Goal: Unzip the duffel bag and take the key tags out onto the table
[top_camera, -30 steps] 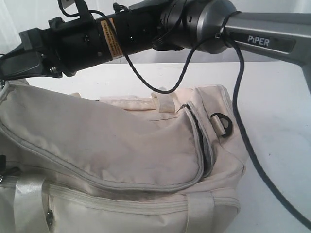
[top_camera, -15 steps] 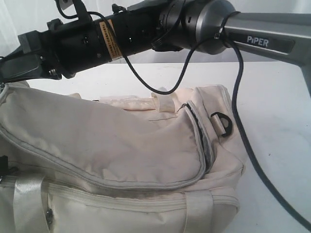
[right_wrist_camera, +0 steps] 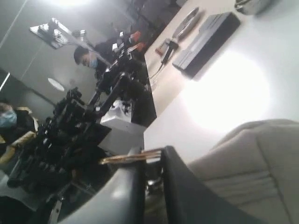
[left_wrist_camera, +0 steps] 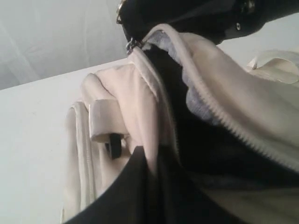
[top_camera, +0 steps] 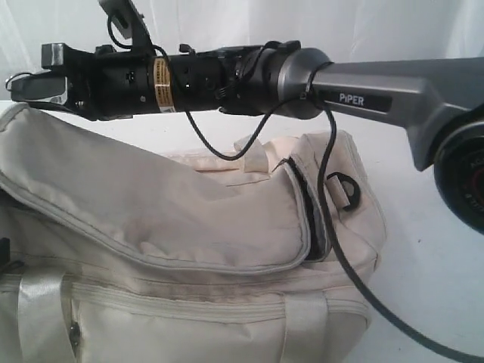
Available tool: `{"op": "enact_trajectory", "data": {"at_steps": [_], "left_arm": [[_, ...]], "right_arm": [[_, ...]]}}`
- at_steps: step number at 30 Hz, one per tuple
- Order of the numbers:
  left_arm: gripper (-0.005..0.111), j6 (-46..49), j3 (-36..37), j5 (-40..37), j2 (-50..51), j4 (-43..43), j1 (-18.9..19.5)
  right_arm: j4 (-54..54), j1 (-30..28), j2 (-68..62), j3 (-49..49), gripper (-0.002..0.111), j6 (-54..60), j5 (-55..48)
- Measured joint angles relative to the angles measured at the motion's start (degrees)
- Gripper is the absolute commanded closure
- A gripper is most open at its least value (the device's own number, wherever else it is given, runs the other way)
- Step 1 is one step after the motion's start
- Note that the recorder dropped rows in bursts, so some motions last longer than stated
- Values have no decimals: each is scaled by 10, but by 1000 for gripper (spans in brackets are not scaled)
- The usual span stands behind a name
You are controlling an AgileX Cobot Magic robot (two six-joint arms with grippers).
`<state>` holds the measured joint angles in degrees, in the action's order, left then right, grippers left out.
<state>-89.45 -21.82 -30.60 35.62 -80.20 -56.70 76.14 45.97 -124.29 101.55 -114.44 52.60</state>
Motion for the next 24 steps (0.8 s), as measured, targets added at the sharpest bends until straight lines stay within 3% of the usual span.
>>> {"op": "enact_trajectory", "data": {"at_steps": [7,9,11,12,14,19,24], "left_arm": [[107,0,1,-2,0,9,0],[107,0,1,-2,1,10,0],[107,0,1,-2,1,15,0],[107,0,2,-2,1,18,0],[107,0,3,-2,0,26,0],[107,0,3,-2,0,29,0],[107,0,4,-2,0,30,0]], "right_arm": [[-90,-13,-36,0,105,50,-131],[-95,-14,-39,0,91,52,-127],[-109,-17,-43,0,66,55,-135],[-115,-25,-42,1,45,58,-150],[-96,-49,-41,1,30,67,-172],[173,-61,-3,1,39,79,-74],[228,-60,46,0,42,110,88]]}}
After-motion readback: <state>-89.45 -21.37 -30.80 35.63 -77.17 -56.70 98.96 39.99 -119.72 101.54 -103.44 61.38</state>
